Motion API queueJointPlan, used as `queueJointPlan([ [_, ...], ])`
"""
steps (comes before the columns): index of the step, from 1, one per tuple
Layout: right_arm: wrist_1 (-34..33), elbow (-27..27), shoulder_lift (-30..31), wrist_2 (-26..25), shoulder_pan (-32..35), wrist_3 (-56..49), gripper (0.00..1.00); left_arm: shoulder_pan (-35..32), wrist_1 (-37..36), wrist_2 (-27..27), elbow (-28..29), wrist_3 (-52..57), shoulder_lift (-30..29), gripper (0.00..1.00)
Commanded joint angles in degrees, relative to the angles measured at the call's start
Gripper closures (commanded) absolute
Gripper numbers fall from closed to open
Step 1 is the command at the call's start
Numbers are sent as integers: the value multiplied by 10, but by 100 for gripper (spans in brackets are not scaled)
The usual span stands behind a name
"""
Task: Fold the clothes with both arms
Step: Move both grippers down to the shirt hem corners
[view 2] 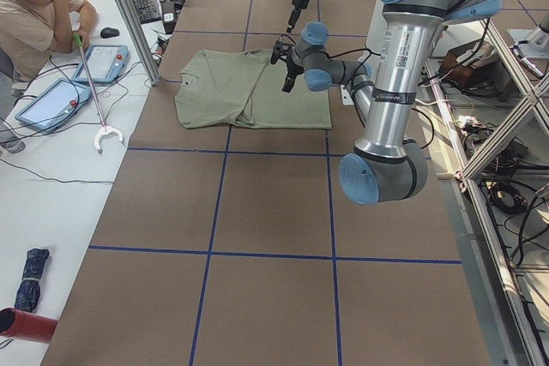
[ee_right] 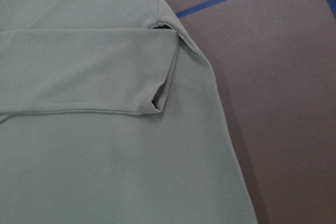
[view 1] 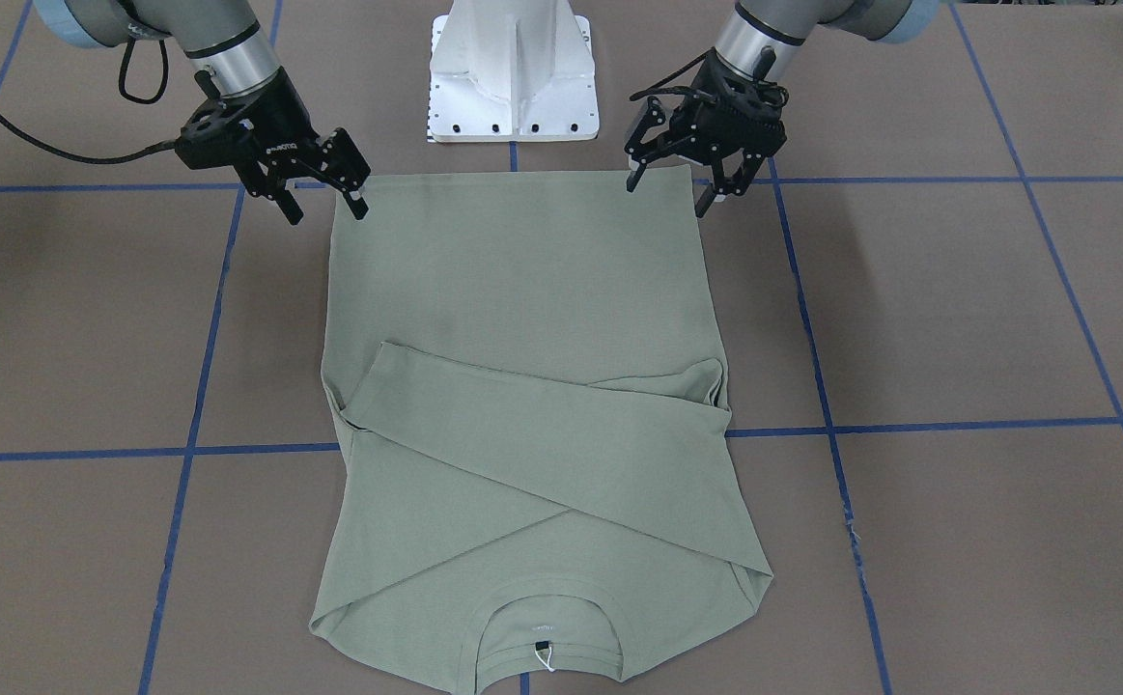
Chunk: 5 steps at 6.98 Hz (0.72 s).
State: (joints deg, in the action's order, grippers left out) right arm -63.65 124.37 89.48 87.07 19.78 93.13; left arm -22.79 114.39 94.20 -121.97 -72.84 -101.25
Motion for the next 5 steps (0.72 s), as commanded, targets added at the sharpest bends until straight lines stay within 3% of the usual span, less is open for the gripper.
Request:
queueJointPlan([
  [1, 14, 41, 91, -80, -83, 91, 4, 120, 42, -110, -6, -194, 62, 30],
  [2, 13, 40, 92, -82, -84, 98, 4, 157, 42, -153, -2, -234, 83, 32],
  [5, 13, 39, 92, -86, -84, 98, 2, 184, 43, -166, 22, -238, 117, 32],
])
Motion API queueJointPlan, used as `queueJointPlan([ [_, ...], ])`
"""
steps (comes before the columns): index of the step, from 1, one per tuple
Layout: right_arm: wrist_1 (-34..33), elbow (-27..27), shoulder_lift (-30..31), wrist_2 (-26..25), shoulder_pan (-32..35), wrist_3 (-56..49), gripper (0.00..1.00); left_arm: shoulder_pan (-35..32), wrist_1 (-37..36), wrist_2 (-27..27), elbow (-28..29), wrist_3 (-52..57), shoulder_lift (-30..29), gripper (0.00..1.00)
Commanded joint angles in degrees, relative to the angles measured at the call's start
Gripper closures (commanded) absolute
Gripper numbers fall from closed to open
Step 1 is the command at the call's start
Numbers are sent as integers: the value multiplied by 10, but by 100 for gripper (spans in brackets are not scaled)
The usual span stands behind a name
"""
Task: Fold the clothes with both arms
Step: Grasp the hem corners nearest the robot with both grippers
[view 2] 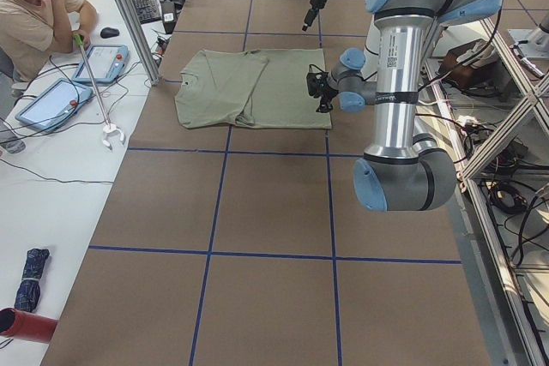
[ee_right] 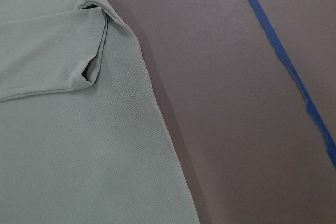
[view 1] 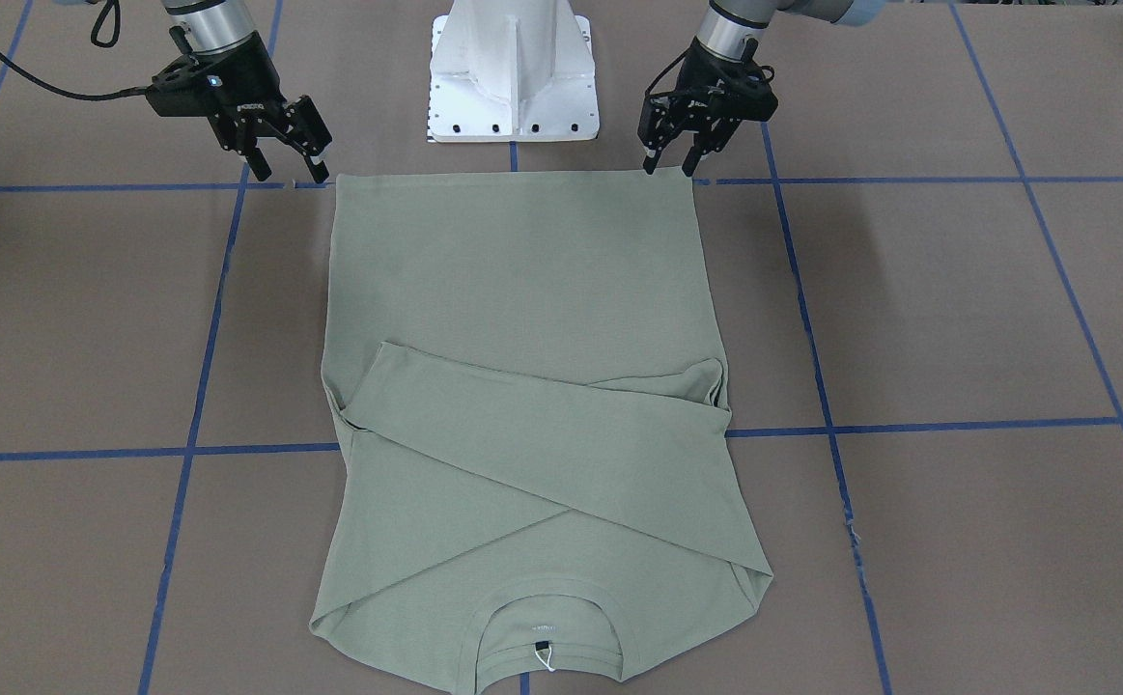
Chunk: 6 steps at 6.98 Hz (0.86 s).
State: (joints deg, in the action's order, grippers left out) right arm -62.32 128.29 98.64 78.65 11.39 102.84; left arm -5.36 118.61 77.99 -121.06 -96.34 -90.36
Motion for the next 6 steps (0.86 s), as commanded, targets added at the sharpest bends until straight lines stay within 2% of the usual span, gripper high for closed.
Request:
queueJointPlan([
  [1, 0, -1, 1, -6, -1, 0, 2, 17, 0, -5, 20, -3, 8, 32],
  [6, 0, -4, 1, -8, -1, 1, 1, 33, 0, -4, 27, -2, 9, 32],
])
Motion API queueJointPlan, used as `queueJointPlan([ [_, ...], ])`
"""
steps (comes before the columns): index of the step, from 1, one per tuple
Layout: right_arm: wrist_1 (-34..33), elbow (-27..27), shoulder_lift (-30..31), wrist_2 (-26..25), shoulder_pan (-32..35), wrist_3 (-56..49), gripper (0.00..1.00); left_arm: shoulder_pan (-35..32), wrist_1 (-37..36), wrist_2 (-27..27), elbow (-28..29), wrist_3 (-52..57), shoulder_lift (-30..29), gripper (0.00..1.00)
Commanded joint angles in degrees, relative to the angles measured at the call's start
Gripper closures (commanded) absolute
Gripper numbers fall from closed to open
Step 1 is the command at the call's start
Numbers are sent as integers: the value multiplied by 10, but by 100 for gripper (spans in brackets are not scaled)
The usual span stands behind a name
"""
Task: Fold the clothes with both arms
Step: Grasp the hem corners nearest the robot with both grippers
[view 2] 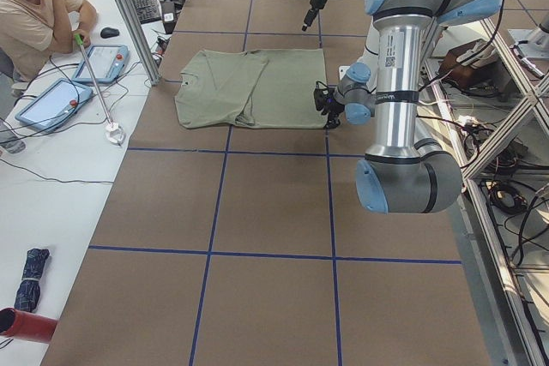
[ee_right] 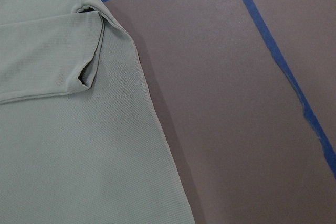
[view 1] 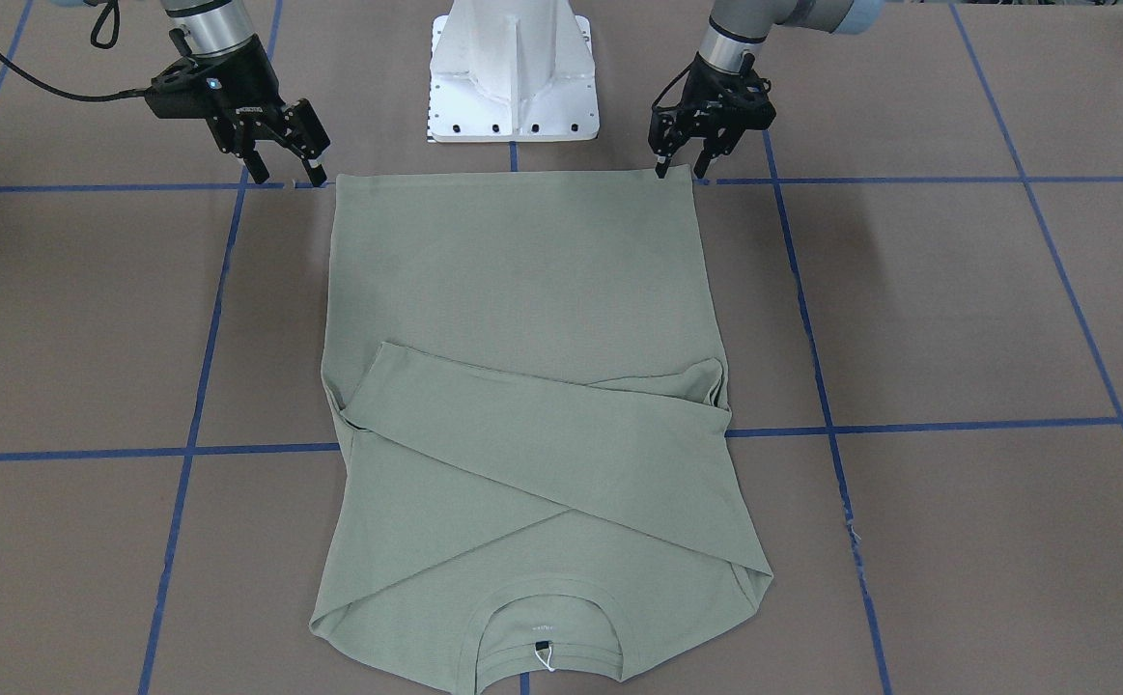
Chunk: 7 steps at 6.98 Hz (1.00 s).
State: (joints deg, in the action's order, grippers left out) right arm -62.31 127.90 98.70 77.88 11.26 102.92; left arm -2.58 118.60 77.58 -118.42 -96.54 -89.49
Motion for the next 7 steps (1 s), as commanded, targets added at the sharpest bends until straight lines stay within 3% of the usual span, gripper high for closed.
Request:
queueJointPlan([
  [1, 0, -1, 0, 0, 0, 0, 1, 9, 0, 0, 1, -1, 0, 34],
  [2, 0, -1, 0, 0, 0, 0, 1, 10, 0, 0, 1, -1, 0, 42],
  [4, 0, -1, -1, 0, 0, 0, 1, 10, 0, 1, 4, -1, 0, 44],
  [5, 0, -1, -1, -1, 0, 0, 1, 10, 0, 1, 4, -1, 0, 51],
  [7, 0, -7, -4, 0, -1, -1, 1, 10, -2, 2, 4, 2, 1, 100],
])
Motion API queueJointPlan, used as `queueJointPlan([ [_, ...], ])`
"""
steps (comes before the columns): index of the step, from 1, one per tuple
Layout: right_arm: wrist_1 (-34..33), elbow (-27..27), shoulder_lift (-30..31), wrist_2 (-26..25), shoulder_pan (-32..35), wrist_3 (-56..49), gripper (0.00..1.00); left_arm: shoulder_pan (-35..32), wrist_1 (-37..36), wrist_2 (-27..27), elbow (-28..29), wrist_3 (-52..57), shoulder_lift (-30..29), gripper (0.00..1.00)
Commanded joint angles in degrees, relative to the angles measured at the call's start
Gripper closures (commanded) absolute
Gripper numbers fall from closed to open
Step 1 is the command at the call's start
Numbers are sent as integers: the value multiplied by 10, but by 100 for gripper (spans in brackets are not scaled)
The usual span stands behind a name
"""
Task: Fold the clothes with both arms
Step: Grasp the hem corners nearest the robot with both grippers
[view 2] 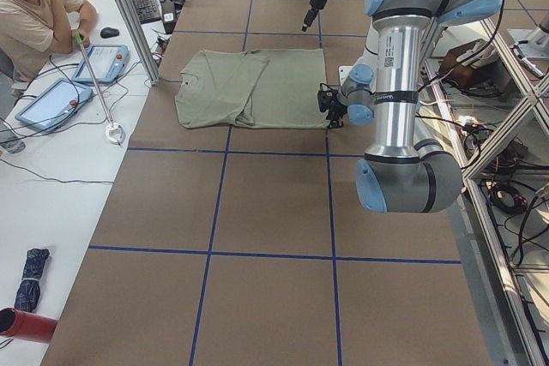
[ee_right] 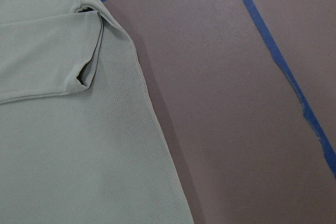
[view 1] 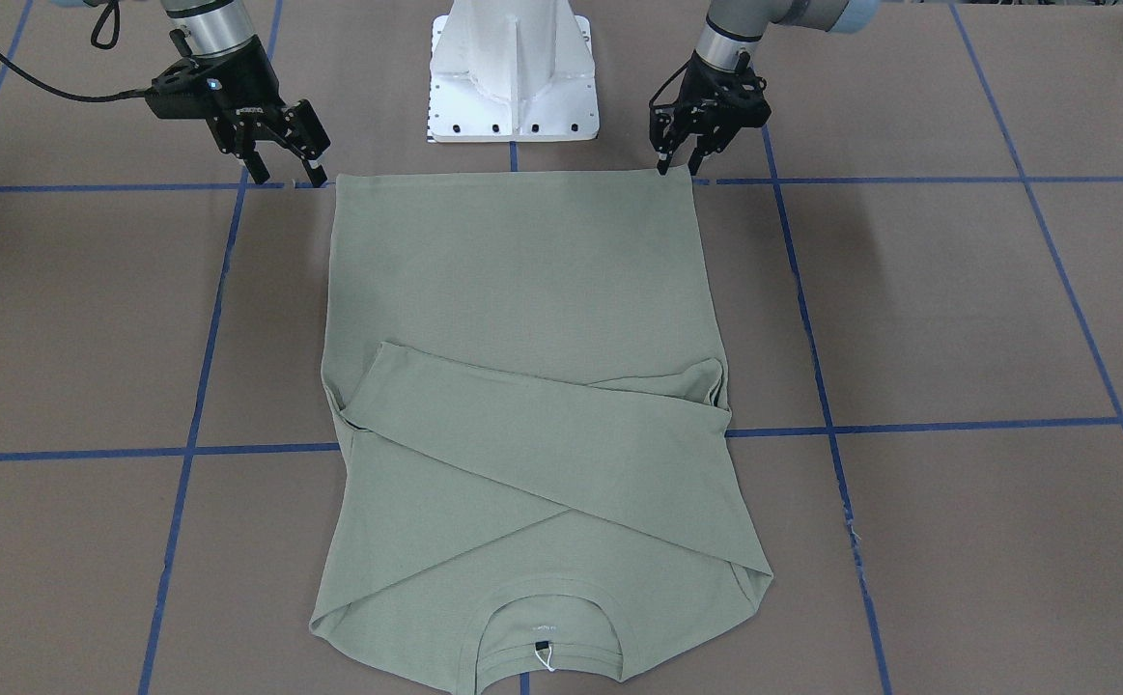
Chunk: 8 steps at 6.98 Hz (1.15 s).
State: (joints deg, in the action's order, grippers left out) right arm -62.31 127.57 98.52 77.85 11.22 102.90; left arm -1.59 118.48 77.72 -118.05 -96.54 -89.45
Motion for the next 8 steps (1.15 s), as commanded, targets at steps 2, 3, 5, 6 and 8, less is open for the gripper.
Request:
queueJointPlan([
  [2, -1, -9, -3, 0, -3, 0, 1, 0, -3, 0, -2, 6, 9, 100],
  [3, -10, -17, -2, 1, -9, 0, 2, -1, -3, -1, -8, 6, 23, 100],
  [5, -17, -16, 2, 1, -23, 49, 11, -6, -4, 3, -51, 13, 30, 100],
  [6, -25, -16, 2, -9, -43, 97, 15, -9, -4, 4, -71, 14, 30, 100],
  [8, -39, -16, 7, -82, -108, 178, 16, -21, -4, 30, -91, 15, 24, 100],
])
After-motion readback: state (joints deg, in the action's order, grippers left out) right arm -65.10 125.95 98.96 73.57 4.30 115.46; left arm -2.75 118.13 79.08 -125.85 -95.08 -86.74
